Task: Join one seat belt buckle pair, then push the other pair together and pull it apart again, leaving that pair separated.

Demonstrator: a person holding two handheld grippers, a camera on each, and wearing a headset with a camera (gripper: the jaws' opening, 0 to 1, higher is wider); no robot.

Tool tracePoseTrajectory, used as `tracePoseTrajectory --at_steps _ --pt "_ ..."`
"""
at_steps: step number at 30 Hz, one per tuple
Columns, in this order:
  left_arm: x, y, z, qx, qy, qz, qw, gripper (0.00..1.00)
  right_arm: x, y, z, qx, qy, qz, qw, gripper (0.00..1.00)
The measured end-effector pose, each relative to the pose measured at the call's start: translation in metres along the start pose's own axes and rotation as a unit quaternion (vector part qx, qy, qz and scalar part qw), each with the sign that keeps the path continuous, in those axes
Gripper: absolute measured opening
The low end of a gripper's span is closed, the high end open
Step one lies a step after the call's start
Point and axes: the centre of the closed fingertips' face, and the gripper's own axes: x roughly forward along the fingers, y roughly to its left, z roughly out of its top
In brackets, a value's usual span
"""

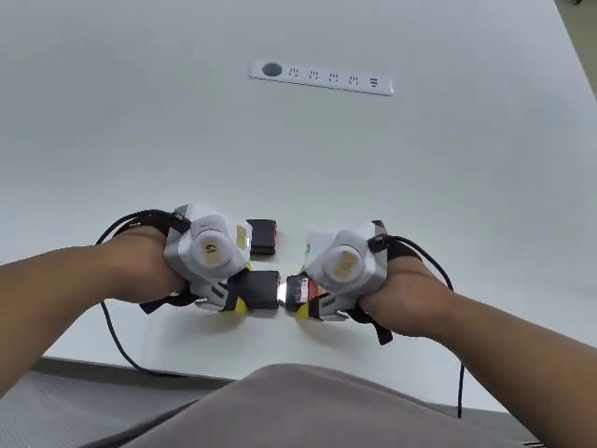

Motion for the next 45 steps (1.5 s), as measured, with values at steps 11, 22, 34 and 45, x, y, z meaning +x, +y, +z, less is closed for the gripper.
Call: tracePoseTrajectory --at_steps 11,22,34,45 --pt "-0.002 -0.001 0.002 -0.004 0.006 -0.002 1.0 0.33 0.003 0.0 0.001 -0.002 -0.004 0.001 1.0 0.32" --pt "-0.003 -0.002 0.003 -0.022 0.006 0.0 0.9998 0.35 0.0 -0.001 -0.002 0.025 -0.007 -0.002 0.9997 0.35" --pt "-0.018 -0.002 0.013 -0.012 0.004 0.015 0.9998 0.39 -0.013 0.0 0.005 0.026 -0.013 -0.001 0.9996 0.43" --pt "-0.049 0.018 0.05 -0.035 -0.047 0.044 0.9973 0.47 -0.051 -0.016 0.011 0.057 -0.062 -0.018 0.9963 0.42"
